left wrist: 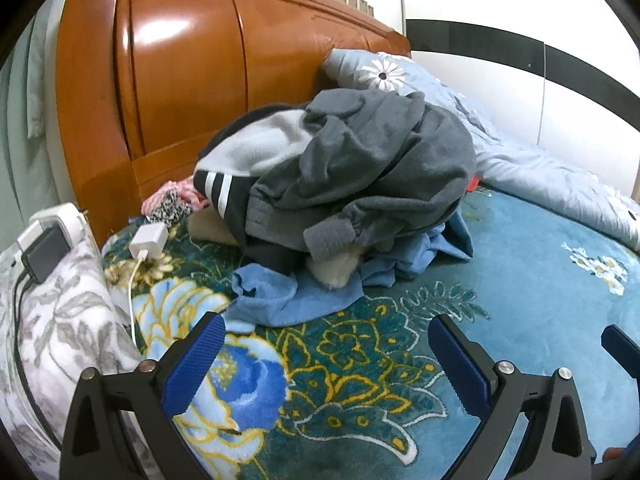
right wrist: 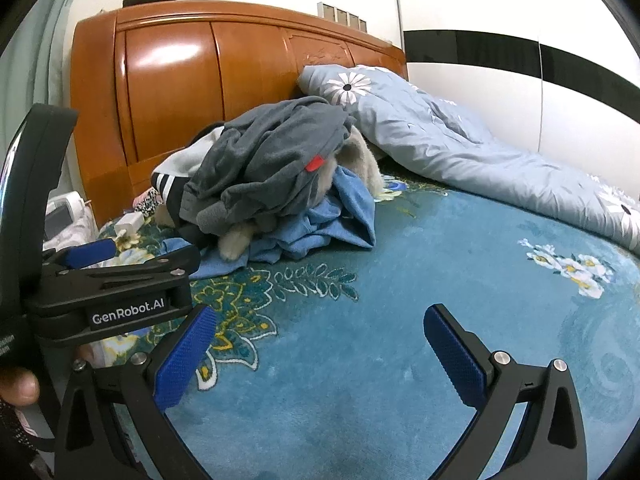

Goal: Fold clothes
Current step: 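Approach the clothes pile with both tools open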

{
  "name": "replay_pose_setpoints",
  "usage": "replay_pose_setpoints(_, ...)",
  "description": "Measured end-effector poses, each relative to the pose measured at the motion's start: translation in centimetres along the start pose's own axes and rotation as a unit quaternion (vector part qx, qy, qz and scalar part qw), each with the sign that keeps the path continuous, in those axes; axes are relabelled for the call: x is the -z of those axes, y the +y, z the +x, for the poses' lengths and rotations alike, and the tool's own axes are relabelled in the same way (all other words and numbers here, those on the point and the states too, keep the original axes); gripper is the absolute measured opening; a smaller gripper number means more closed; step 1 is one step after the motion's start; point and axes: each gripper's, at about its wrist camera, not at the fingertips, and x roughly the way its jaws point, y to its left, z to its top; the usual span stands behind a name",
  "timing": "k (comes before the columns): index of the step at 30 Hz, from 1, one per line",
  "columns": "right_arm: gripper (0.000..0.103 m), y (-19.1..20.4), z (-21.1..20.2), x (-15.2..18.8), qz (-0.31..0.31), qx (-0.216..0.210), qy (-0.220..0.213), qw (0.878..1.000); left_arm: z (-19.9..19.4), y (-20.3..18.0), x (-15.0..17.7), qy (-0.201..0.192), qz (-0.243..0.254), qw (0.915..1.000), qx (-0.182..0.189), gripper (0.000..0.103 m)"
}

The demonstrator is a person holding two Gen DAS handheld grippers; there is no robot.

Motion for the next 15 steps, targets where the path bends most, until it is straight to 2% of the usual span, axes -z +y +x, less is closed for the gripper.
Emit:
replay_pose_setpoints(8,0.103,-0.26,-0.36,-0.16,0.003,0.008,0.001,1.000,-0.42,-0.58,-0.52,0.000,0.015,0.9999,-0.004,0.103)
replay_pose_setpoints(10,0.103,-0.66,-0.36,-0.11,0.011,0.004,0.003,1.000,-0.28,-0.57,-0.82,0.006,0.009,0.9999,0.007,0.103)
replay_pose_setpoints(15,0.103,-0.17,-0.25,0.07,0.001,0.001,-0.004,1.000,-0.45,-0.68,-0.16,-0.014,-0.004,0.9993,0.036,0.103)
